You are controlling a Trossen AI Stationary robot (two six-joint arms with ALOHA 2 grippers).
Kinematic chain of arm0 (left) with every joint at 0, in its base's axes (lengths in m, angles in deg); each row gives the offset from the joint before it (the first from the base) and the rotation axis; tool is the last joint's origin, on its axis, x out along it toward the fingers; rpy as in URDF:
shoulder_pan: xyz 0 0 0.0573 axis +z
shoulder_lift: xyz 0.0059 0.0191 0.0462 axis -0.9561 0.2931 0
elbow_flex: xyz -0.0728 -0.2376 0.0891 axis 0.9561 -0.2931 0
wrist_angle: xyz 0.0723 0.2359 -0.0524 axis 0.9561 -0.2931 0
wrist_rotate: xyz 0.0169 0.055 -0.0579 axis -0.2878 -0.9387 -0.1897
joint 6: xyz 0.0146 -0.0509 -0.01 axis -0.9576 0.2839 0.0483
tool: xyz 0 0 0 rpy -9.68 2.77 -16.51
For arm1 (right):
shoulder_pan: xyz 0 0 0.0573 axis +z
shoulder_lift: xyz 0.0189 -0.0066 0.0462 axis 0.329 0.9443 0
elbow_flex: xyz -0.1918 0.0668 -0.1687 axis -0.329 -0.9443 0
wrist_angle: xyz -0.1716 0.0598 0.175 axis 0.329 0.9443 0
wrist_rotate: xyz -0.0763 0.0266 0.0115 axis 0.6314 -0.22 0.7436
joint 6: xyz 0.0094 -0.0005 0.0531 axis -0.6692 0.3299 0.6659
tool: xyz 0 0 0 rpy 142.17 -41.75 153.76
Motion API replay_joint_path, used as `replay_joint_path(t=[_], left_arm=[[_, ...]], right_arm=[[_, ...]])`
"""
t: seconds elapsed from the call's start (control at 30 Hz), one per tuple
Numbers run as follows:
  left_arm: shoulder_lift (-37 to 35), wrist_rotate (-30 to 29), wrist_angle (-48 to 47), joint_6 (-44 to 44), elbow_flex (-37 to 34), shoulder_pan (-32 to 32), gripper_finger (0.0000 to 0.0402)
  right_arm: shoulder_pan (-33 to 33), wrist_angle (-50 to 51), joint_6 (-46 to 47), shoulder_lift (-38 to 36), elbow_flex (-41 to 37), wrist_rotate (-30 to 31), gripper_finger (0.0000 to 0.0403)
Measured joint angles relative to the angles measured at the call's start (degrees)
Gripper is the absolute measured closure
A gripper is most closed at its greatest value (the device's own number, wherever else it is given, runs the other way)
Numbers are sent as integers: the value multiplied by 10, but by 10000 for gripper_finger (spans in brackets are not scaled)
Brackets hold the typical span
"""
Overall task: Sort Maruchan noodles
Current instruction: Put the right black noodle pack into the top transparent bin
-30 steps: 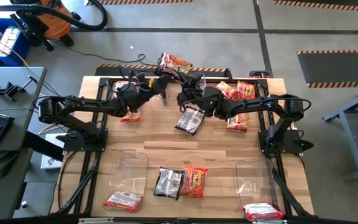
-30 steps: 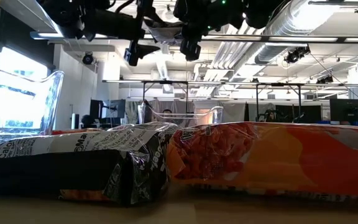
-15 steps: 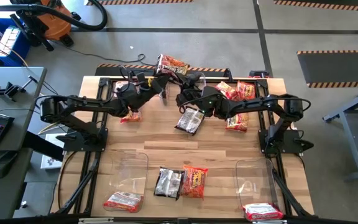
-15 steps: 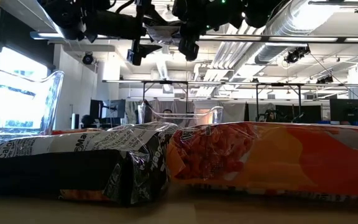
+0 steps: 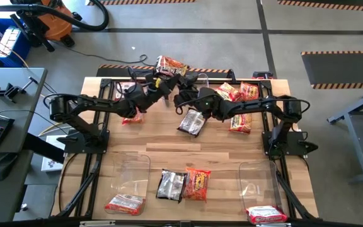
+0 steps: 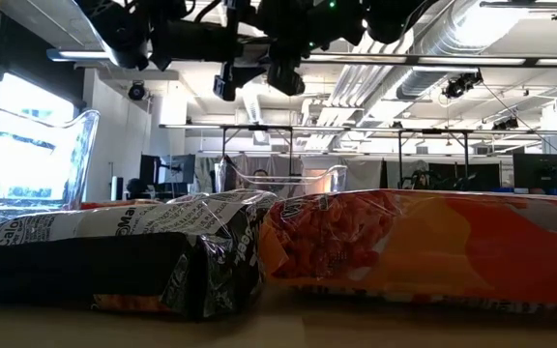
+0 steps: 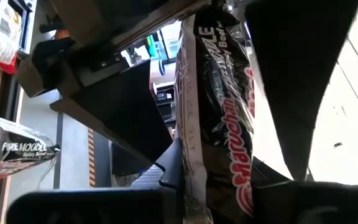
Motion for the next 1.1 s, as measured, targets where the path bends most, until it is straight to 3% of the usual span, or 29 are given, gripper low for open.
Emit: replay_joint_path(t=[0.2,0.4,0.63,0.83,0.97,1.1], left_arm=[[-4,3,1,0,0,4,127],[-4,14,4,9,0,18,217],[-13,40,0,-42,0,33,320],[-42,74,-56,-68,1,46,344],[-85,97,-144,-97,1,56,343],[-143,133,-259,-123,4,73,343]], right_arm=[[0,-2,-2,0,1,-2,357],[4,-5,-1,0,1,1,346],[19,-3,-6,1,0,32,272],[22,-22,1,1,0,99,223],[22,-14,-1,-4,-7,157,240],[19,7,35,-37,-42,175,306]])
